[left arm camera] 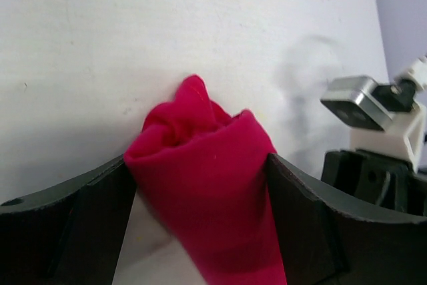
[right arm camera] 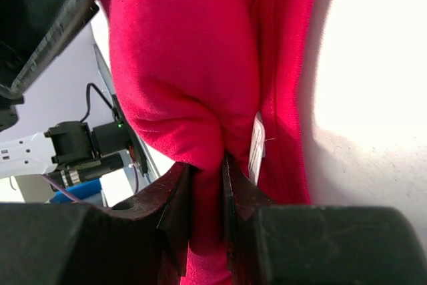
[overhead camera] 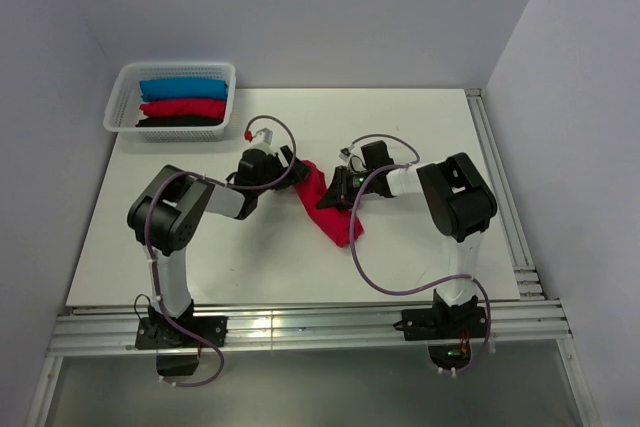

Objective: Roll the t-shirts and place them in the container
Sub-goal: Roll the tshirt

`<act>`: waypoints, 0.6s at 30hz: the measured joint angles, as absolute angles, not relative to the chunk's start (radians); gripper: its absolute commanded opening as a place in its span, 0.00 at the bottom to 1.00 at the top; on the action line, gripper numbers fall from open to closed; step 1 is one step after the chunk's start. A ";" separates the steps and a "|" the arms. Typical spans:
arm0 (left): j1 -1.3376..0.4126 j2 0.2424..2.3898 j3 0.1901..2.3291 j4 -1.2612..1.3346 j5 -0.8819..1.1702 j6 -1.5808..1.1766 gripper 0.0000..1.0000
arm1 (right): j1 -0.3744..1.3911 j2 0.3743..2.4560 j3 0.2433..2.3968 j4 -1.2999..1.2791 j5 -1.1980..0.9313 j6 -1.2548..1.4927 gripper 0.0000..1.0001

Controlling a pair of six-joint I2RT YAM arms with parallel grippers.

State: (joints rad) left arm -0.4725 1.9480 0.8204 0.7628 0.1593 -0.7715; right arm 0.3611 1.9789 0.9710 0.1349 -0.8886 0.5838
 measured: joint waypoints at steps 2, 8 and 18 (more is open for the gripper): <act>-0.482 1.956 0.853 0.723 0.121 -0.772 0.81 | 0.361 1.979 0.971 0.133 -0.885 0.583 0.00; -0.488 1.950 0.856 0.702 0.063 -0.775 0.84 | 0.362 1.967 0.973 0.110 -0.860 0.576 0.00; -0.327 1.890 0.726 0.812 0.247 -0.784 1.00 | 0.364 1.944 0.974 0.075 -0.821 0.542 0.00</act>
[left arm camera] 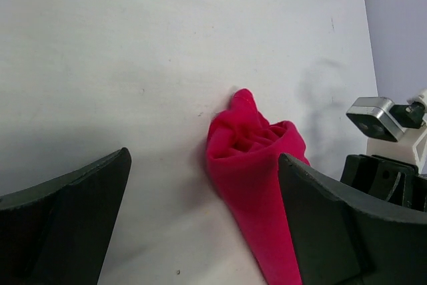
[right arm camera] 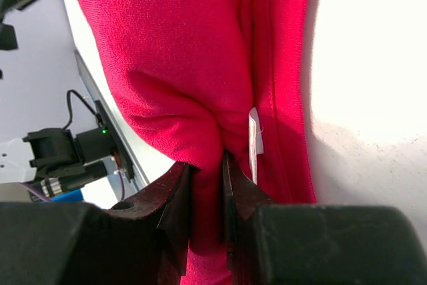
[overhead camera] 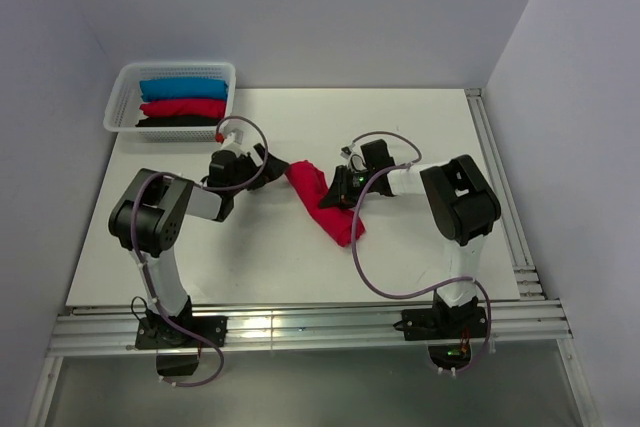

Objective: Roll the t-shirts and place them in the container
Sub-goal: Roll the tshirt

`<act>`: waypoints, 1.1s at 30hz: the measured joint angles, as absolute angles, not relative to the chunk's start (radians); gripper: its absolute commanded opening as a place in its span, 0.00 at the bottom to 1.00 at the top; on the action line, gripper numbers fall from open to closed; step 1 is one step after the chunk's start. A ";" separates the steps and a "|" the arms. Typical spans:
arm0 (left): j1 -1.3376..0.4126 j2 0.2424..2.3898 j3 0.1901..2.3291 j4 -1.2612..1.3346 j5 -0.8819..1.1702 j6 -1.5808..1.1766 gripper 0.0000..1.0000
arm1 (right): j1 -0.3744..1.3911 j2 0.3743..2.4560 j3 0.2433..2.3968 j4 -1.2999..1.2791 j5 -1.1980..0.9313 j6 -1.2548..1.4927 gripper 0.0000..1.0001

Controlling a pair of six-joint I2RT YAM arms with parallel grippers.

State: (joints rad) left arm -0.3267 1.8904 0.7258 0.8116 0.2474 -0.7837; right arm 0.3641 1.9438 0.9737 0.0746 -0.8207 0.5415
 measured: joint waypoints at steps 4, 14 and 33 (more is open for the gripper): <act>-0.305 1.892 0.743 0.785 0.299 -0.774 1.00 | 0.376 1.933 0.978 0.056 -0.794 0.525 0.00; -0.300 1.994 0.883 0.732 0.504 -0.752 1.00 | 0.385 1.923 0.984 0.034 -0.768 0.505 0.00; -0.284 2.154 1.065 0.597 0.698 -0.727 0.10 | 0.387 1.921 0.984 0.033 -0.764 0.503 0.00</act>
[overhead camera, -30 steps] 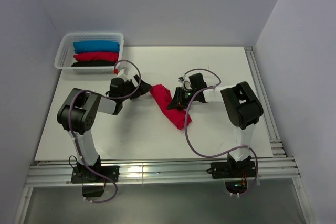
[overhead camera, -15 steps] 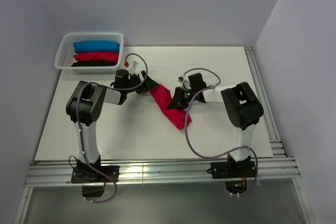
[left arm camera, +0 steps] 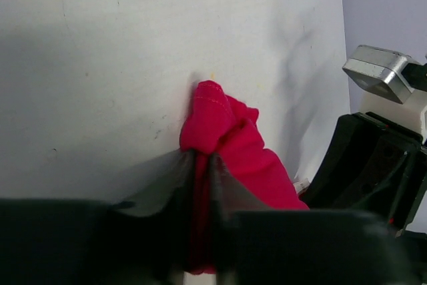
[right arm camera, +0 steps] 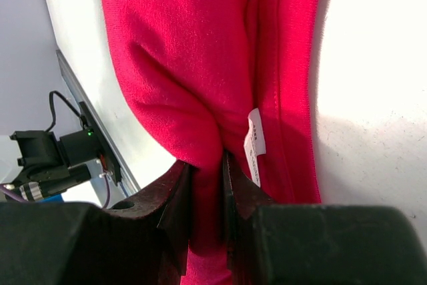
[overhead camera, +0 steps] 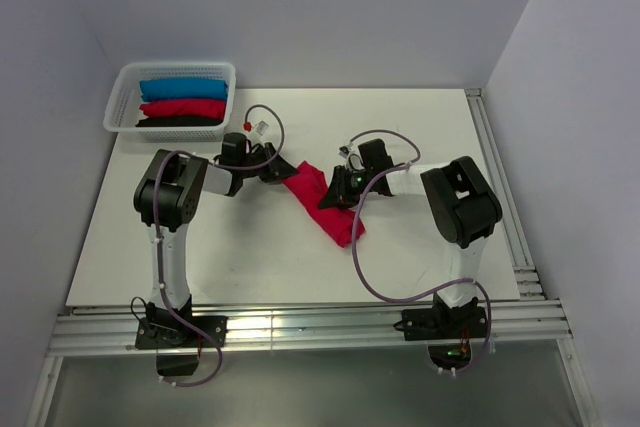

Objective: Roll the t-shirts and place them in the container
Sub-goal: Roll the tshirt, then place the rolled tshirt into the container

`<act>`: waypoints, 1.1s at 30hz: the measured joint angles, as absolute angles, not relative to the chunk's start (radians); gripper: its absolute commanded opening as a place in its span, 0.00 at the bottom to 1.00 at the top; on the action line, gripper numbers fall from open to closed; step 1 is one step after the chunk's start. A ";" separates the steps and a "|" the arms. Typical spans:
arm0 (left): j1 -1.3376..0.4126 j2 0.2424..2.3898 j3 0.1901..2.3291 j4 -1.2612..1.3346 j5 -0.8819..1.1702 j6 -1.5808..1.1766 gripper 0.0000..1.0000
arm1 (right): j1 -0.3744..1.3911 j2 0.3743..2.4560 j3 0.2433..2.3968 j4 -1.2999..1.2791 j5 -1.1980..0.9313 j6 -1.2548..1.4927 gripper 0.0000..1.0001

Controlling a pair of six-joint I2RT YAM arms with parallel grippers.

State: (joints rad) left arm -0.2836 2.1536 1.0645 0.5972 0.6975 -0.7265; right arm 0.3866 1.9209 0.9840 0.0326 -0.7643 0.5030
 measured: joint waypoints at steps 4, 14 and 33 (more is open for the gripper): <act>-0.282 2.152 1.040 0.648 0.706 -0.730 0.00 | 0.387 1.921 0.984 0.033 -0.765 0.500 0.01; -0.287 1.987 0.795 0.739 0.573 -0.732 0.00 | 0.387 1.871 0.946 0.038 -0.754 0.476 0.53; -0.307 1.875 0.703 0.676 0.445 -0.720 0.00 | 0.311 1.334 0.696 -0.057 -0.492 0.527 1.00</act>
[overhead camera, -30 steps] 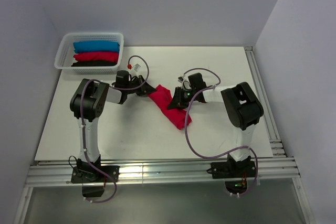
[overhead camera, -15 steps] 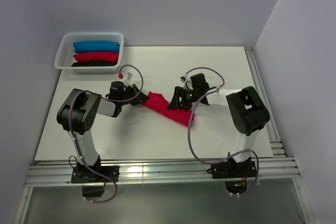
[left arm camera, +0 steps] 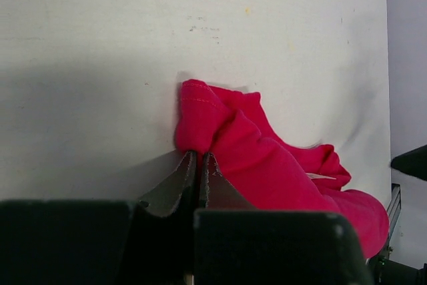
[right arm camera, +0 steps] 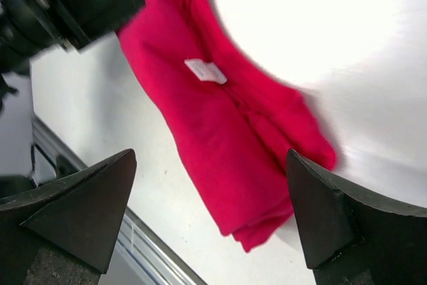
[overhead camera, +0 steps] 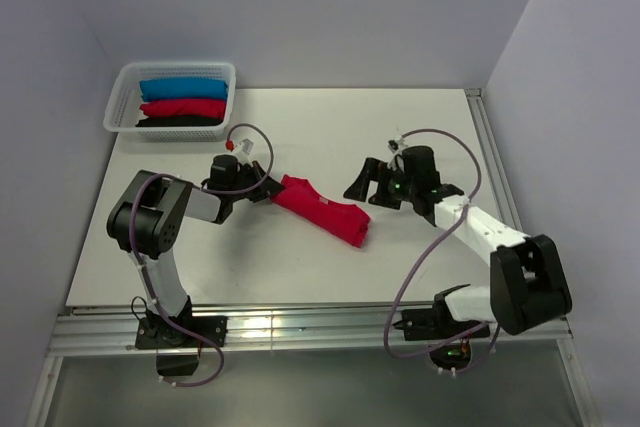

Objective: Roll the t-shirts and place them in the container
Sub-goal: Place the rolled tshirt into the container

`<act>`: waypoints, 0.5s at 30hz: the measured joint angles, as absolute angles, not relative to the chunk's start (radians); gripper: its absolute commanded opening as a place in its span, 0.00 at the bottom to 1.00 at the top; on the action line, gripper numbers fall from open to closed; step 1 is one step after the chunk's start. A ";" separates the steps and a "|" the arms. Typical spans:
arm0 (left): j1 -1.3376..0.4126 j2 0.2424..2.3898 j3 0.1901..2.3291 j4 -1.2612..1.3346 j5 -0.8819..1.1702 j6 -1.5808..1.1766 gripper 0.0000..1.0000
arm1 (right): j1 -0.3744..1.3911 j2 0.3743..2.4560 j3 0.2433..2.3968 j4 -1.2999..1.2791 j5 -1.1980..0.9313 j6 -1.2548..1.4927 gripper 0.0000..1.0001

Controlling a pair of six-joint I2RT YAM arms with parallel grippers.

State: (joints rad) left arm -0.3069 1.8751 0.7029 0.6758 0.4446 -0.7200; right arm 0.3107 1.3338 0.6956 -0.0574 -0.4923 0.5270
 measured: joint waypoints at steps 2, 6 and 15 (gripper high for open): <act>-0.309 1.871 0.703 0.667 0.435 -0.721 0.00 | 0.283 1.281 0.687 -0.071 -0.467 0.546 1.00; -0.311 1.860 0.703 0.648 0.411 -0.722 0.00 | 0.269 1.187 0.591 -0.075 -0.434 0.600 1.00; -0.313 1.848 0.706 0.617 0.390 -0.722 0.01 | 0.267 1.001 0.293 0.019 -0.430 0.805 1.00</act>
